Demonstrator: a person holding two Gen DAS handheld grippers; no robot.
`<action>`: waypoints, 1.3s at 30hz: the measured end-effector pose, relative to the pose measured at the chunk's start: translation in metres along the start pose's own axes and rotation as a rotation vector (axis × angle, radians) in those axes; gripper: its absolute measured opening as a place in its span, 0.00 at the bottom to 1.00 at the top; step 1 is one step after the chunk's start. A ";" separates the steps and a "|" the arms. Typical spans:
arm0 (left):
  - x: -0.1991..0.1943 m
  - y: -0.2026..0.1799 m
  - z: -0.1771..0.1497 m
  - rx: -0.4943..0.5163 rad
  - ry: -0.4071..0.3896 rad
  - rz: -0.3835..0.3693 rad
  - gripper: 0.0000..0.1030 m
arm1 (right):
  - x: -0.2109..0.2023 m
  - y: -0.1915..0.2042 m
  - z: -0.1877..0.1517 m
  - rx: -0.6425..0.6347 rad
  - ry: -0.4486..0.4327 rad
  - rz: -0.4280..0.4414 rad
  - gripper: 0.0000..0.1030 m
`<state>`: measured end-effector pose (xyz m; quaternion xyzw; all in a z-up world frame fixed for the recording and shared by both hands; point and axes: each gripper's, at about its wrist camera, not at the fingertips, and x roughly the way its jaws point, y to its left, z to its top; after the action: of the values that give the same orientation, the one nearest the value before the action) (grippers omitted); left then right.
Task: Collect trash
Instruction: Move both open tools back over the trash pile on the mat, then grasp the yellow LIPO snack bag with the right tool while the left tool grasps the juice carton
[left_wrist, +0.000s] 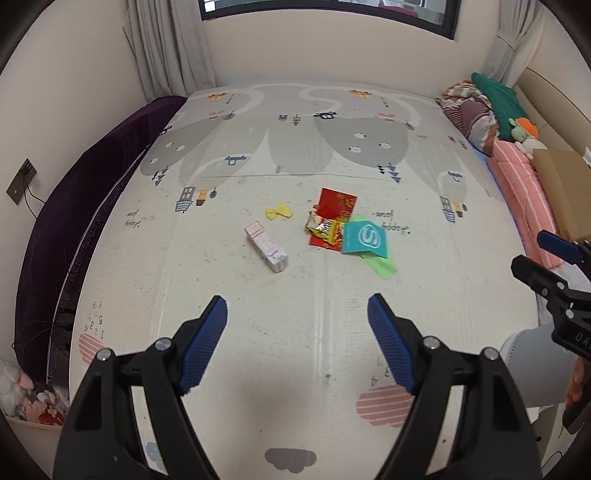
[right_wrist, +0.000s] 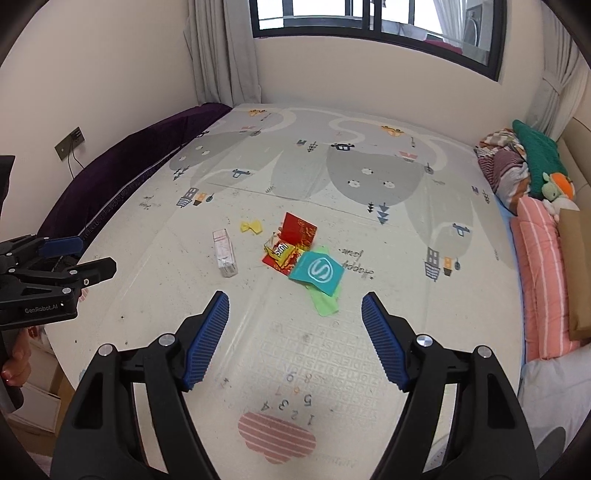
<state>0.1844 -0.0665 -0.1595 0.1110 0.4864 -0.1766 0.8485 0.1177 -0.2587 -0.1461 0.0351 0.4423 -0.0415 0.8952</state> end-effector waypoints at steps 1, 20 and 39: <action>0.009 0.009 0.005 -0.013 0.005 -0.001 0.76 | 0.013 0.009 0.006 -0.016 0.005 0.000 0.70; 0.208 0.059 0.034 -0.145 0.101 -0.013 0.76 | 0.270 0.037 0.048 -0.223 0.107 0.047 0.73; 0.357 0.055 0.020 -0.197 0.184 0.011 0.72 | 0.436 0.050 0.032 -0.464 0.155 0.091 0.77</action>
<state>0.3884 -0.0920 -0.4576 0.0456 0.5763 -0.1124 0.8082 0.4116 -0.2306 -0.4720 -0.1485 0.5054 0.1042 0.8436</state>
